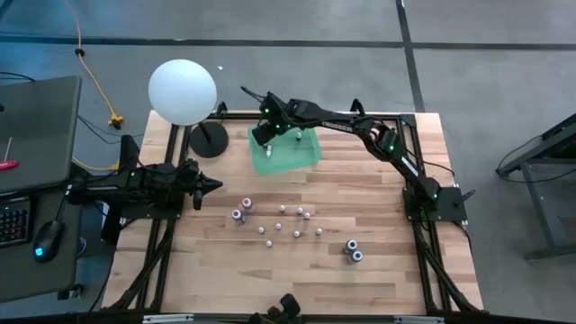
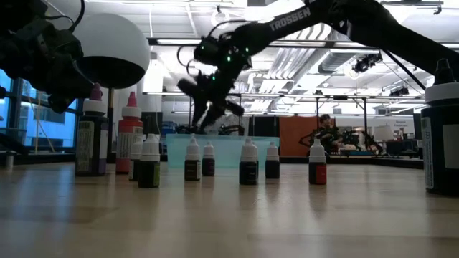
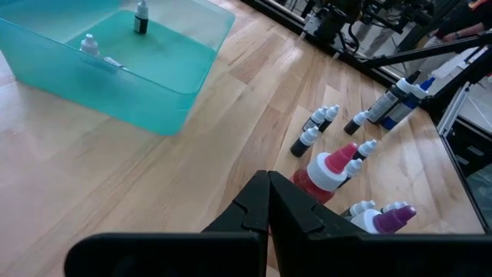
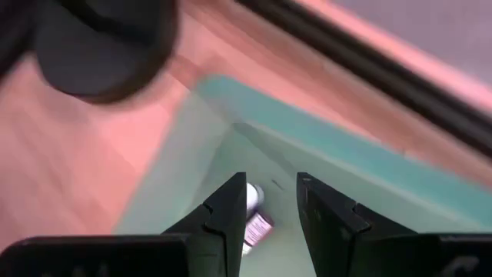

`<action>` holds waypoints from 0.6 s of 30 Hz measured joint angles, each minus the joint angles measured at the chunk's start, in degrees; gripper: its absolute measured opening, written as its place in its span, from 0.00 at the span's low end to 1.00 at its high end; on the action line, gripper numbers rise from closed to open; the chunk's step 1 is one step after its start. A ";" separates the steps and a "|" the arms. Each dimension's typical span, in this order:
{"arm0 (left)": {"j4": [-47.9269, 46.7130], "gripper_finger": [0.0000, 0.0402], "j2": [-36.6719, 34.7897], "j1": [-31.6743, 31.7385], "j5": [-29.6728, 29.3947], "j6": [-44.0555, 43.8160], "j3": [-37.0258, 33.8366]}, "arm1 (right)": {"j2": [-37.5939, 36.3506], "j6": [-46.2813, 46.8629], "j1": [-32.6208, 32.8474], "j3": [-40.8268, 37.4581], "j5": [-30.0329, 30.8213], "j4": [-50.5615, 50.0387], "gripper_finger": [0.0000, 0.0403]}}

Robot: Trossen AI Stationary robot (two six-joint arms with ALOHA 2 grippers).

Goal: Pick & Place food coloring
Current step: Put the small purple dye bottle in the green bin

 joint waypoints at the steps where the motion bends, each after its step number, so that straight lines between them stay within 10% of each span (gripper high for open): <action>1: 0.00 0.00 -0.01 0.02 0.00 0.00 0.00 | 0.00 -1.23 0.00 1.51 -0.01 -1.12 0.27; 18: 0.00 0.00 -0.01 0.02 -0.08 -0.02 0.00 | -17.61 -12.31 -1.32 0.87 1.41 -16.61 0.27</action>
